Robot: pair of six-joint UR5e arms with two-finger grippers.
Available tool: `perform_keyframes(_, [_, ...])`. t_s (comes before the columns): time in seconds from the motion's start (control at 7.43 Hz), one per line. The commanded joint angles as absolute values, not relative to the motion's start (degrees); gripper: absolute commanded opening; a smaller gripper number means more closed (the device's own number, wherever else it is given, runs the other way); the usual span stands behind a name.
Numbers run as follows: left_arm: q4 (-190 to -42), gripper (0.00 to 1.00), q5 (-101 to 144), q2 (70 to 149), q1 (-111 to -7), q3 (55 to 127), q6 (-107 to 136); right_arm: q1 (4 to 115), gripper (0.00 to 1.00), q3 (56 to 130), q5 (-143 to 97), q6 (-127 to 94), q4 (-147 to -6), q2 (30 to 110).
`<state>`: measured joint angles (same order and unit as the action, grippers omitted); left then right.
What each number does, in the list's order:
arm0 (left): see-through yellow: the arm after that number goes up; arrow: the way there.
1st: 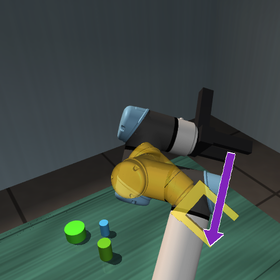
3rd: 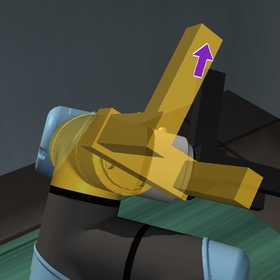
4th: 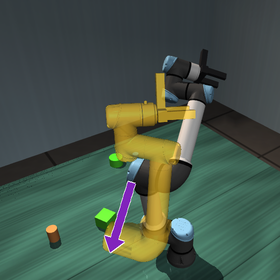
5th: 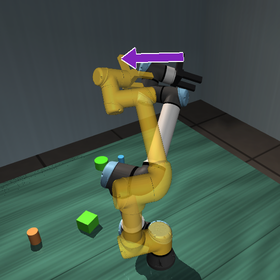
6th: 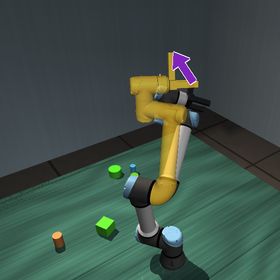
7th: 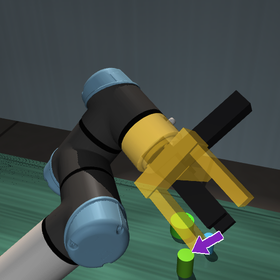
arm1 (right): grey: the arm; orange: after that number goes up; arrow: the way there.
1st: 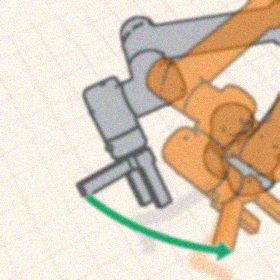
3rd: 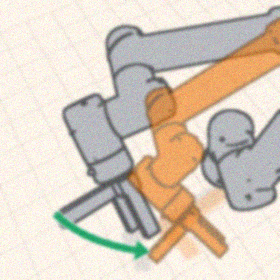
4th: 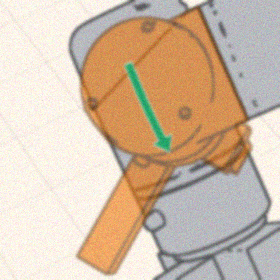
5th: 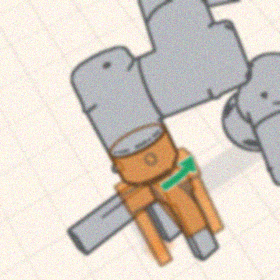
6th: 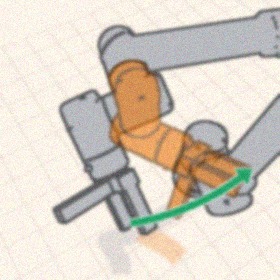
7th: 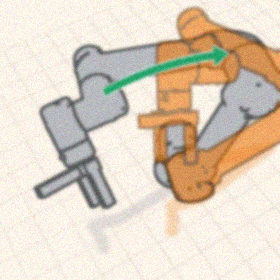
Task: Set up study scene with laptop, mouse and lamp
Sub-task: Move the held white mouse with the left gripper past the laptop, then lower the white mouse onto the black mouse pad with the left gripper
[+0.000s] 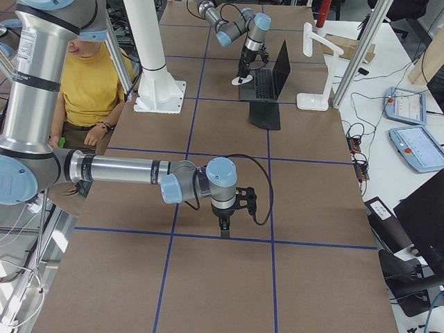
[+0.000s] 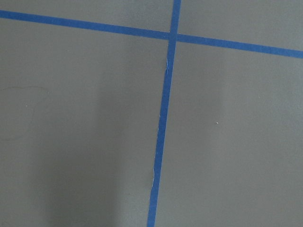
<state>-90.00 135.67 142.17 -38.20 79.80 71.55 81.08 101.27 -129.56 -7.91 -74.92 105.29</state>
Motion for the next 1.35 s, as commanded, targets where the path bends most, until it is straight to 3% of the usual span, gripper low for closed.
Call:
perform_keyframes(0.0, [-90.4, 0.54, 134.4, 149.7, -39.6, 70.1, 70.0, 81.1, 1.00, 101.3, -129.7, -7.9, -75.1, 105.3])
perform_keyframes(0.54, [-95.4, 0.54, 130.7, 159.9, -40.4, 52.7, 70.0, 81.1, 1.00, 101.3, -129.8, -7.9, -75.1, 105.4])
perform_keyframes(1.21, [-101.5, 0.54, 127.4, 164.4, -40.0, 41.7, 70.2, 81.1, 1.00, 101.3, -129.9, -7.9, -75.1, 105.5])
